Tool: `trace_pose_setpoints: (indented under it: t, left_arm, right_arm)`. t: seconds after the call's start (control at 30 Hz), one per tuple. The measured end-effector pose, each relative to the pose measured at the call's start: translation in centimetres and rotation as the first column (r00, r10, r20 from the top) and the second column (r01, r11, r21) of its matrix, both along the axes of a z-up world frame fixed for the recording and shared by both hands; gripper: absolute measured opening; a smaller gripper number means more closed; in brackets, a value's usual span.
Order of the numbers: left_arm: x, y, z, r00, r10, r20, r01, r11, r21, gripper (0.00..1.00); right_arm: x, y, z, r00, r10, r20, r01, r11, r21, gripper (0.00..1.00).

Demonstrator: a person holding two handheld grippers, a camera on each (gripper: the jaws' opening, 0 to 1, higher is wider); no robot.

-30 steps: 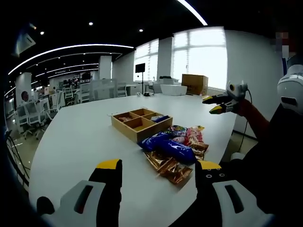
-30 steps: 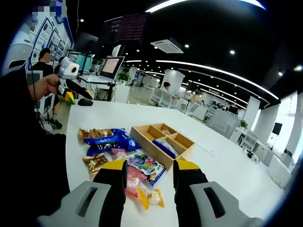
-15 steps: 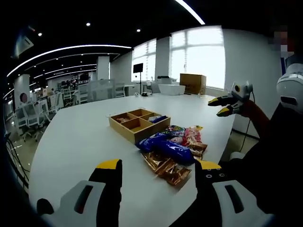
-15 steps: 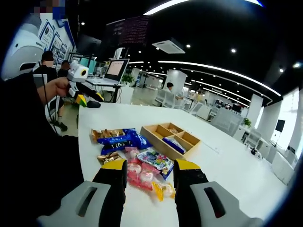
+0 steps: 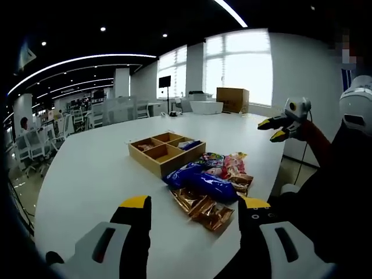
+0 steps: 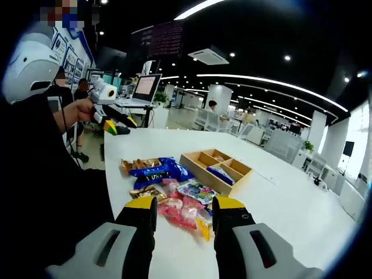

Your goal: Pick up the scattered marshmallows, QQ candies, Oreo cookies, and mixed nuts on the table and sort them into separate containers

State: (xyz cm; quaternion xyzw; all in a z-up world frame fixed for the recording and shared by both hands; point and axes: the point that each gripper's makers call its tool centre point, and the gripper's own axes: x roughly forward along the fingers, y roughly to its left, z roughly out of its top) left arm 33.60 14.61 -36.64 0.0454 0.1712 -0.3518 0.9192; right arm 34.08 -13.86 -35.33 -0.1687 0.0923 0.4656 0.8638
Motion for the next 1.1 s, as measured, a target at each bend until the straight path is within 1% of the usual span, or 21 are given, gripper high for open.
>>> trace_pose_setpoints:
  t: [0.1,0.27,0.5,0.67,0.8,0.93,1.1]
  left_arm:
    - [0.3,-0.1,-0.2,1.0,-0.01,-0.003,0.01,1.0,0.01,0.64]
    - [0.8,0.0,-0.7,1.0,-0.016,0.0,0.016,0.999,0.052,0.63]
    - [1.2,-0.1,-0.8,0.999,-0.034,0.005,0.033,0.996,0.084,0.62]
    - [1.6,-0.2,-0.9,0.999,-0.044,0.003,0.043,0.995,0.095,0.62]
    - [1.7,-1.4,-1.0,0.997,-0.075,-0.014,0.075,0.994,0.083,0.61]
    - [1.9,-1.9,-1.2,0.996,-0.087,-0.021,0.089,0.992,0.093,0.61]
    - [2.7,-2.4,-1.2,0.995,-0.101,-0.022,0.103,0.99,0.101,0.6]
  right_arm:
    - [-0.2,0.1,-0.1,1.0,0.005,-0.003,-0.005,1.0,-0.003,0.34]
    - [-0.5,0.4,-0.5,1.0,0.007,-0.015,-0.007,1.0,-0.012,0.33]
    - [-0.8,0.5,-0.7,1.0,0.005,-0.022,-0.005,1.0,-0.013,0.33]
    - [-0.9,0.6,-1.0,0.999,0.004,-0.032,-0.004,1.0,-0.013,0.32]
    - [-1.3,0.9,-1.1,0.999,0.019,-0.035,-0.019,1.0,-0.014,0.32]
    - [-1.2,0.7,-1.3,0.999,0.014,-0.043,-0.015,1.0,-0.02,0.32]
    - [-1.3,0.6,-1.5,0.999,0.013,-0.049,-0.014,1.0,-0.023,0.32]
